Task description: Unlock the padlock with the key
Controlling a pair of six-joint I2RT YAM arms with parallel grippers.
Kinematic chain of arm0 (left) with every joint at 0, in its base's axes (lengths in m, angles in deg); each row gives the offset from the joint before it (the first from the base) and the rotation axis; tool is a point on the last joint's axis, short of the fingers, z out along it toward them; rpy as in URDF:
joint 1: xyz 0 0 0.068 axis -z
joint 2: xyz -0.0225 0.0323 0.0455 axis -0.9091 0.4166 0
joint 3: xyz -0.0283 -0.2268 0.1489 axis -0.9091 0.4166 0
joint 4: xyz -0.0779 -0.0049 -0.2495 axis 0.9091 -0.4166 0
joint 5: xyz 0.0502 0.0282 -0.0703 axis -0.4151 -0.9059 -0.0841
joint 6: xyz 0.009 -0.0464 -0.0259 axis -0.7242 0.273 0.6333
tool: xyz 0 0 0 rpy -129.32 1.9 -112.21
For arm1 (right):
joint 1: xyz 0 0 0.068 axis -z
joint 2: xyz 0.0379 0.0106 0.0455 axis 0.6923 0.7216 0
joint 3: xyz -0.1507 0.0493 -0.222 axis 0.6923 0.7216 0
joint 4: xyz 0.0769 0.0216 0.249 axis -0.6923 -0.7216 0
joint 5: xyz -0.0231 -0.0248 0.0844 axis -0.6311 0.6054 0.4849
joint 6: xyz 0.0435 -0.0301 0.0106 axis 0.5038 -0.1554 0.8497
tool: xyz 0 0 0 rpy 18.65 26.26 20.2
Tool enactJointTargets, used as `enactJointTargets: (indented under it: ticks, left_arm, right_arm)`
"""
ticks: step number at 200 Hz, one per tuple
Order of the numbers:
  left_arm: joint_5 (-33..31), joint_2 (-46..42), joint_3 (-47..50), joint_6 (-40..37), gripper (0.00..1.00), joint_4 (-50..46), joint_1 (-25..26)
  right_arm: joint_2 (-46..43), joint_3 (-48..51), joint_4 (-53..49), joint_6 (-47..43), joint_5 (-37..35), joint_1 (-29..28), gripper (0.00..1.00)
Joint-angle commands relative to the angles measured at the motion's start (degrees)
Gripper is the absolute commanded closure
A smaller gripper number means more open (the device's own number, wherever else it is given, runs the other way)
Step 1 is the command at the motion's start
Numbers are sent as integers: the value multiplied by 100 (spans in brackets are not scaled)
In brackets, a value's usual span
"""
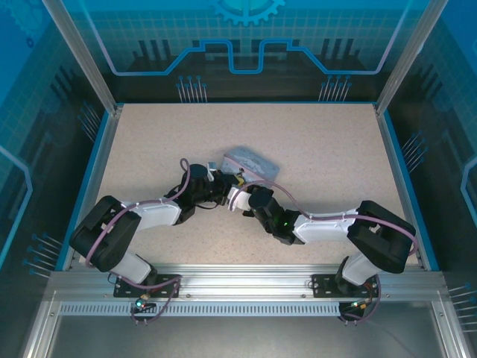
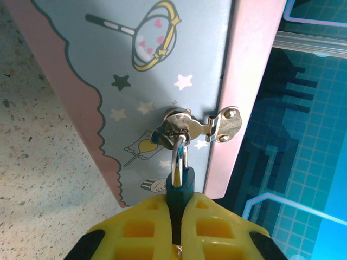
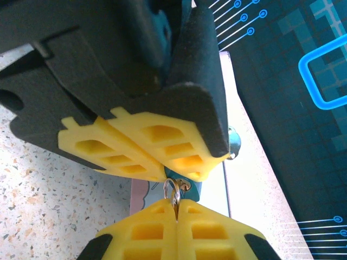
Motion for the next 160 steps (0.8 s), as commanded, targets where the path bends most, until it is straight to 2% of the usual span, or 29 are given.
enactJointTargets:
  ticks: [1,36,96,160]
  left_arm:
    - [314,56,-58,123,100,459,74]
    - [274,128,-72,158,100,561,125]
    - [174,295,-67,243,100,756,268]
    - [24,355,-142,273,100,797,439]
  right_arm:
    - [15,-233,-12,468,125,46,100]
    - [-64,-264,-300,1303,155,123,100]
    - [-193,-262,-617,2483,761,246,100]
    - [-479,52,-638,4034,1801,763,100]
